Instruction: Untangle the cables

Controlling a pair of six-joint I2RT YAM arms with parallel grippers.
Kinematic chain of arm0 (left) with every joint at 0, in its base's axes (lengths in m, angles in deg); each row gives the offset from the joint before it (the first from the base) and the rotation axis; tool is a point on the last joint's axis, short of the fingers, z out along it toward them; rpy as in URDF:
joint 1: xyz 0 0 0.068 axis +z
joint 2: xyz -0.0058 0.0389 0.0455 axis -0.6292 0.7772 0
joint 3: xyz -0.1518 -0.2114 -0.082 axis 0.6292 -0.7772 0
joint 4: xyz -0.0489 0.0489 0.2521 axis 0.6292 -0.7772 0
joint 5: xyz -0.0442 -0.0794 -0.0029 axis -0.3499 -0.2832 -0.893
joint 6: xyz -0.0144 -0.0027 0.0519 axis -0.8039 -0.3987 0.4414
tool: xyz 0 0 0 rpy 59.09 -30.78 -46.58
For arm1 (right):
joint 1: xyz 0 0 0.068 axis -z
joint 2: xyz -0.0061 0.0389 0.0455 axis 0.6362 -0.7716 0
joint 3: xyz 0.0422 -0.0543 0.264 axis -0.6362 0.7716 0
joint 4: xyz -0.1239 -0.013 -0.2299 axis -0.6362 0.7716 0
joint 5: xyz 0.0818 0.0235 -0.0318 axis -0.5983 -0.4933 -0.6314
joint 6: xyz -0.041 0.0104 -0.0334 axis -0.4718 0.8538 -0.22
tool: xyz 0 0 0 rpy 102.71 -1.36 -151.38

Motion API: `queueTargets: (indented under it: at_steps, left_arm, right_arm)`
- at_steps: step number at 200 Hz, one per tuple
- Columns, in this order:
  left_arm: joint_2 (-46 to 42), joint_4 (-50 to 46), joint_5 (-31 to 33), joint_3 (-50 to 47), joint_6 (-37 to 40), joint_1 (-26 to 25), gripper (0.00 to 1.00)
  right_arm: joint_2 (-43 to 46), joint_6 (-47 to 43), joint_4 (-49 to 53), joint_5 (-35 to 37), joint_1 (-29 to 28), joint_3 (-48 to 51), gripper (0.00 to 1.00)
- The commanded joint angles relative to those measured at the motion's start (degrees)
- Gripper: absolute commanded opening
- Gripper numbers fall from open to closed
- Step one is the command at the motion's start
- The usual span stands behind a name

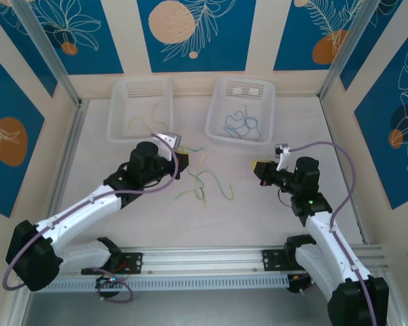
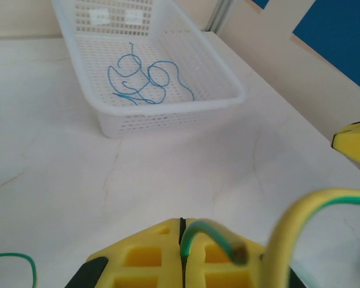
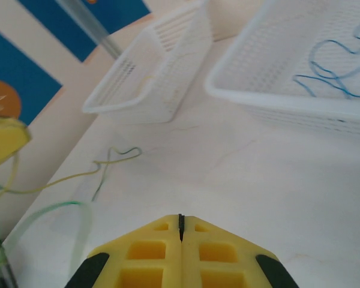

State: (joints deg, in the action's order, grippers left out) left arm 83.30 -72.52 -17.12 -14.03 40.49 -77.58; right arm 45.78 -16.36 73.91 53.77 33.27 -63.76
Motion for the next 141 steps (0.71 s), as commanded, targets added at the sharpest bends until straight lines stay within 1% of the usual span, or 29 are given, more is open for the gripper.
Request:
queueTargets:
  at_steps: [1, 23, 33, 44, 61, 84, 91, 101, 116, 121, 131, 132, 134, 141]
  left_arm:
    - [-2.04, -1.98, 1.63, -1.00, 1.66, 0.90, 0.00]
    - [-2.93, -2.06, 2.05, -1.73, 1.29, 1.41, 0.00]
    - [-3.07, -2.10, 2.02, -1.74, 1.08, 1.57, 0.00]
    - [-3.02, -2.02, 1.96, -1.64, 0.76, 1.65, 0.00]
    - [-2.68, -1.43, 1.62, -1.40, 0.14, 1.65, 0.00]
    - [-2.04, -0.28, 0.98, -1.20, -0.80, 1.66, 0.00]
    - [-1.77, 0.02, 0.69, -1.12, -0.96, 1.62, 0.00]
    - [-1.34, -0.04, 0.66, -0.85, -1.20, 1.59, 0.00]
    - [-0.83, 0.08, 0.30, -0.50, -1.48, 1.66, 0.00]
    - [-0.79, 0.29, 0.02, -0.49, -1.50, 1.62, 0.00]
    - [-0.70, 0.49, -0.07, -0.41, -1.63, 1.67, 0.00]
    - [-0.70, 0.53, -0.07, -0.41, -1.66, 1.67, 0.00]
    - [-0.65, 0.50, 0.00, -0.41, -1.67, 1.65, 0.00]
    - [-0.57, 0.41, 0.17, -0.24, -1.68, 1.66, 0.00]
  right_arm:
    - [-0.15, 2.43, 2.01, -0.94, 1.26, -1.44, 0.00]
    - [-0.16, 2.40, 3.09, -1.64, 3.38, -1.73, 0.00]
    - [-0.15, 2.49, 2.50, -3.92, 3.54, -1.94, 0.00]
    - [-0.16, 2.21, 1.05, -6.46, 2.49, -1.87, 0.00]
    - [0.13, -0.03, -0.14, -8.52, -1.97, -1.81, 0.00]
    - [1.04, -1.81, -1.53, -3.84, -11.44, -1.23, 0.00]
    - [0.46, -2.55, -1.66, -1.73, -14.71, -1.34, 0.04]
    - [-0.79, -2.37, -1.51, 0.33, -17.46, -1.66, 0.07]
    - [-2.87, -2.16, -3.85, -1.89, -19.41, -1.39, 0.14]
    - [-3.56, -2.08, -4.76, -2.23, -20.14, -1.04, 0.18]
    - [-5.05, -2.29, -6.88, -2.56, -21.66, -0.34, 0.31]
    - [-5.05, -2.29, -6.88, -2.56, -21.66, -0.34, 0.31]
    - [-5.36, -2.65, -7.40, -2.82, -22.18, -0.11, 0.34]
    - [-6.08, -3.69, -8.16, -3.24, -23.04, 0.20, 0.40]
